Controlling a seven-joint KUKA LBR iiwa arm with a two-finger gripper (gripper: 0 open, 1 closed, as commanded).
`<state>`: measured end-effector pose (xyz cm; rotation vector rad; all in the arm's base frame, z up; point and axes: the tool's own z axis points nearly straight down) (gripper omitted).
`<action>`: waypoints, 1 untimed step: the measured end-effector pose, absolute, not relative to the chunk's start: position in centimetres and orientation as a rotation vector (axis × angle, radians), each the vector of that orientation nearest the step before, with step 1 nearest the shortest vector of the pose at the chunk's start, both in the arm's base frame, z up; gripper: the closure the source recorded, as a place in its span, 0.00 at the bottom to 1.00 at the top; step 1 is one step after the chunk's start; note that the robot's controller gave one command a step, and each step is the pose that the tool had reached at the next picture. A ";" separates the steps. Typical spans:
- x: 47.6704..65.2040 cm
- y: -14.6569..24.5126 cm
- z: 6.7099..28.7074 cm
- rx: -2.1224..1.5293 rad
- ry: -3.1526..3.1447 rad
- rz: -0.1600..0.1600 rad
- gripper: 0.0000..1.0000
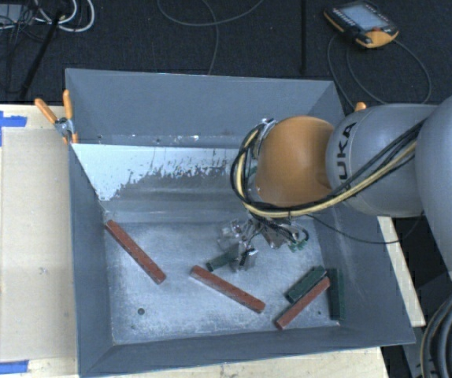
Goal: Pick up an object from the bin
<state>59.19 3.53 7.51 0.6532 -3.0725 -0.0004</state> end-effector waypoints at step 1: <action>59.0 3.6 9.4 0.650 -3.065 -0.003 1.00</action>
Offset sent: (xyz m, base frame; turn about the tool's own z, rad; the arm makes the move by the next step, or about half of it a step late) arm -0.0002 0.0000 0.0039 0.0000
